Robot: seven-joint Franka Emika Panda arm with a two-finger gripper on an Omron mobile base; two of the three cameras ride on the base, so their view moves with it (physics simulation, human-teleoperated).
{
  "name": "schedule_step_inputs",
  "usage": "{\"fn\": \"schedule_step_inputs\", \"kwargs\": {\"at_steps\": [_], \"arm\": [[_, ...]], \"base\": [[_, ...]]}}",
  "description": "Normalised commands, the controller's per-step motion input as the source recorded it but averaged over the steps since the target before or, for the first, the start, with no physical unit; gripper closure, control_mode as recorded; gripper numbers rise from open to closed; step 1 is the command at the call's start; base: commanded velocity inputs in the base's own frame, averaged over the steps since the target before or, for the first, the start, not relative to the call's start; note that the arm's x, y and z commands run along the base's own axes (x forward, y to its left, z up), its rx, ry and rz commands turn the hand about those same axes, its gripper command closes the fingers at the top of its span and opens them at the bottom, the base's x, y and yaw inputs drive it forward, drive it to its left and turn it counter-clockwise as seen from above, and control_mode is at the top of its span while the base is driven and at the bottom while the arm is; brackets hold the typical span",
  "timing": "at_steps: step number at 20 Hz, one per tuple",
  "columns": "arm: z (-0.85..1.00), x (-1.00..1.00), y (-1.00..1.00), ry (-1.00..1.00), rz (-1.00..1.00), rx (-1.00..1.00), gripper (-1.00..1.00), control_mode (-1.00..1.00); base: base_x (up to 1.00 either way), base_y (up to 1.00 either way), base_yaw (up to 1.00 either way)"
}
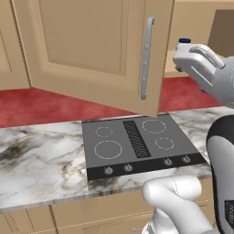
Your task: Move the ketchup and mayonnaise from the cabinet to the dining counter.
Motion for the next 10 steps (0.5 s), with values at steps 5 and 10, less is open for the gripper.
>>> {"fn": "schedule_step_inputs", "kwargs": {"at_steps": [5, 10], "arm": [[0.18, 0.00, -0.53, 0.03, 0.00, 0.38, -1.00, -1.00], [0.10, 0.05, -0.55, 0.09, 0.00, 0.40, -1.00, -1.00]], "base": [[0.00, 0.00, 0.00], [0.00, 0.00, 0.00]]}}
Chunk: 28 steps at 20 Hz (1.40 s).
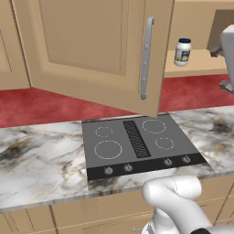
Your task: Move the ketchup and mayonnaise from the cabinet to the dining counter.
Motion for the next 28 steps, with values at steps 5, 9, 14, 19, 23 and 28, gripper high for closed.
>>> {"fn": "schedule_step_inputs", "kwargs": {"at_steps": [5, 9, 14, 19, 23, 28], "arm": [[-0.10, 0.21, -0.26, 0.04, 0.04, 0.37, -1.00, -1.00], [-0.23, 0.45, 0.07, 0.01, 0.10, 0.27, -1.00, -1.00], [-0.07, 0.55, 0.11, 0.01, 0.12, 0.27, -1.00, -1.00], [-0.05, 0.49, 0.29, 0.00, 0.15, 0.15, -1.00, -1.00], [-0.04, 0.42, 0.40, 0.00, 0.16, 0.01, -1.00, -1.00], [0.00, 0.31, 0.40, 0.01, 0.17, 0.00, -1.00, -1.00]], "base": [[0.00, 0.00, 0.00], [0.00, 0.00, 0.00], [0.00, 0.00, 0.00], [0.00, 0.00, 0.00], [0.00, 0.00, 0.00], [0.00, 0.00, 0.00]]}}
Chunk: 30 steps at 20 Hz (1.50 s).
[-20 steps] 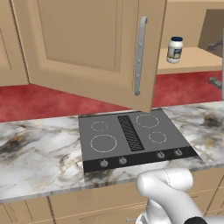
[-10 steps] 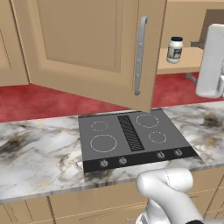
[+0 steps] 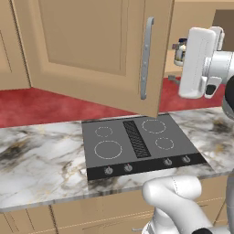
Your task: Move the ketchup and mayonnaise from the cabinet to the dining counter.
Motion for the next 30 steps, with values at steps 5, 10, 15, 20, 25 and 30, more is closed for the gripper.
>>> {"fn": "schedule_step_inputs", "kwargs": {"at_steps": [5, 10, 15, 20, 25, 30], "arm": [[0.00, 0.17, 0.30, 0.08, 0.22, 0.02, -1.00, -1.00], [0.00, -0.03, 0.34, 0.01, 0.26, 0.02, -1.00, -1.00], [0.00, -0.29, 0.44, 0.00, 0.24, 0.00, -1.00, -1.00], [0.00, -0.40, 0.51, -0.01, 0.19, 0.00, -1.00, -1.00], [-0.03, -0.14, 0.68, -0.13, 0.04, -0.01, -1.00, -1.00], [-0.04, 0.00, 0.78, -0.18, 0.00, -0.03, -1.00, -1.00]], "base": [[0.00, 0.00, 0.00], [0.00, 0.00, 0.00], [0.00, 0.00, 0.00], [0.00, 0.00, 0.00], [0.00, 0.00, 0.00], [0.00, 0.00, 0.00]]}}
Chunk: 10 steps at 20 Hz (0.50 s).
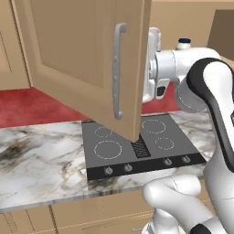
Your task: Move the ketchup and mayonnaise from the cabinet to the dining counter.
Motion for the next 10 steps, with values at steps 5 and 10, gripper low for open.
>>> {"fn": "schedule_step_inputs", "kwargs": {"at_steps": [5, 10], "arm": [[-0.05, 0.01, 0.82, -0.20, -0.03, -0.05, -1.00, -1.00], [0.00, 0.08, 0.69, -0.12, -0.05, -0.08, -1.00, -1.00]], "base": [[0.00, 0.00, 0.00], [0.00, 0.00, 0.00]]}}
